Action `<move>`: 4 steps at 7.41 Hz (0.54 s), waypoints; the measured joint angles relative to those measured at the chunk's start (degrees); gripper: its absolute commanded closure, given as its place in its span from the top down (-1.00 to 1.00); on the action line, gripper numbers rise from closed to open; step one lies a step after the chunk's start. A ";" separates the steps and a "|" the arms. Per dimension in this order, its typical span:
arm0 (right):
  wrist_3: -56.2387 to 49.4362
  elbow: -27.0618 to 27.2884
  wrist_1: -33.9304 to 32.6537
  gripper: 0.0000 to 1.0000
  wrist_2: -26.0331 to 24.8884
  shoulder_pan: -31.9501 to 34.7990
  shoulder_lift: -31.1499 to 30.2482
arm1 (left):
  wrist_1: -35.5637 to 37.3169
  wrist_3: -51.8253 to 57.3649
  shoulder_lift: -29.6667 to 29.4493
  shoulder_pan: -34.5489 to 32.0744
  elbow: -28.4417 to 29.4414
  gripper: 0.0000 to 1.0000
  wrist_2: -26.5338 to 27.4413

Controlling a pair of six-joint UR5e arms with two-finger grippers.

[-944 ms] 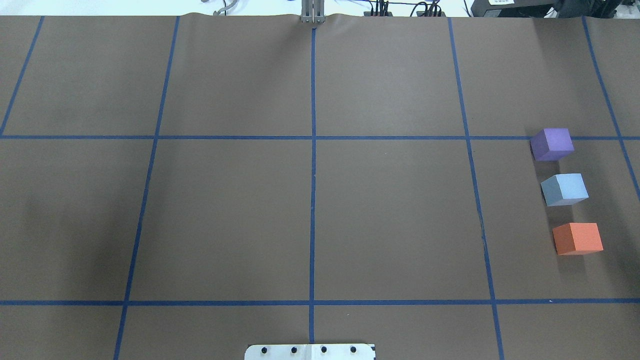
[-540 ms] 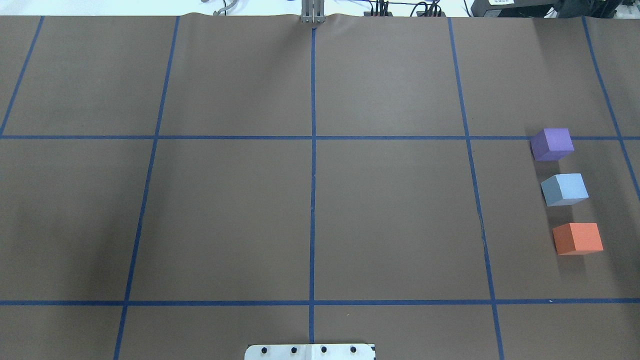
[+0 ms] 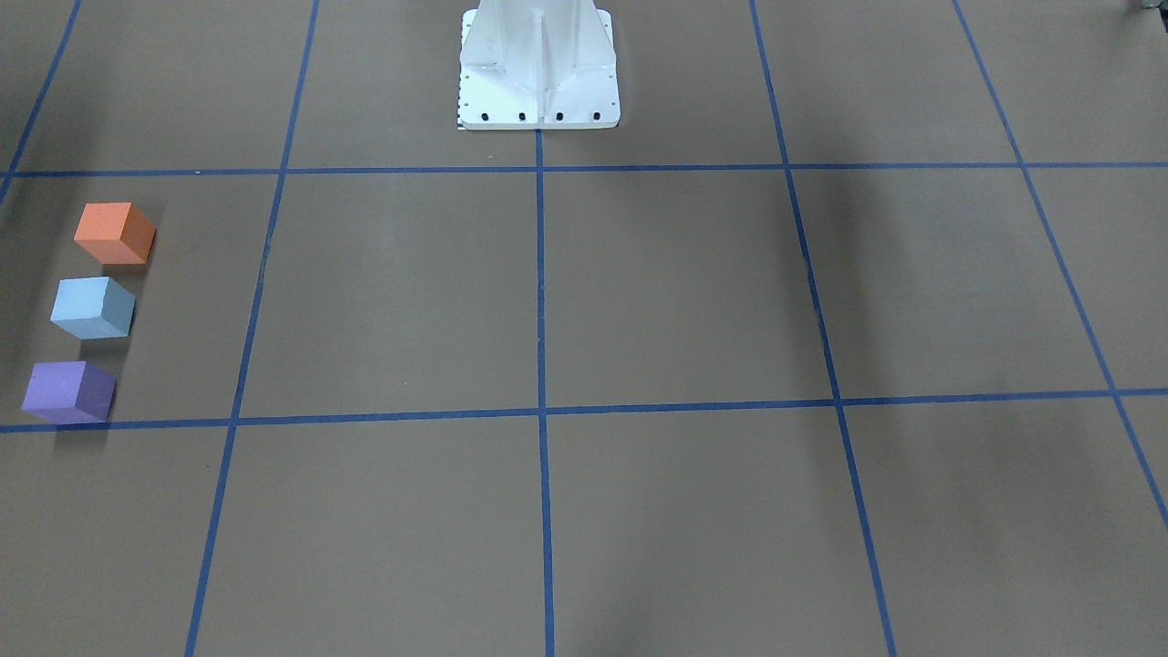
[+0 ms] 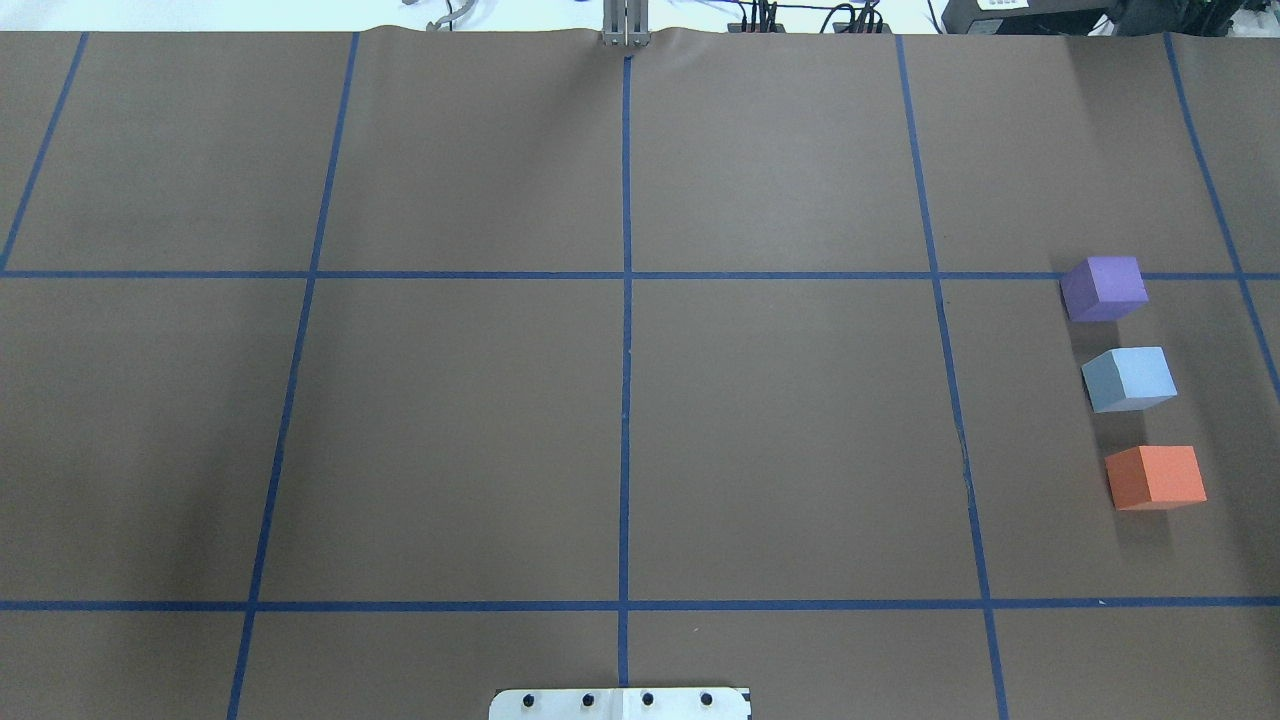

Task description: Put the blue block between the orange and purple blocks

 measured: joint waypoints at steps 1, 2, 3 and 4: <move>0.05 0.02 0.08 1.00 0.06 0.07 -0.02 | 0.06 0.02 0.04 -0.06 0.30 1.00 -0.04; 0.07 0.13 0.11 1.00 0.11 0.15 -0.02 | 0.06 0.00 0.06 -0.07 0.70 1.00 -0.06; 0.06 0.24 0.12 1.00 0.13 0.17 -0.02 | 0.04 -0.02 0.08 -0.06 0.88 1.00 -0.05; 0.03 0.33 0.14 1.00 0.10 0.19 -0.02 | 0.02 -0.01 0.08 -0.06 0.92 1.00 -0.04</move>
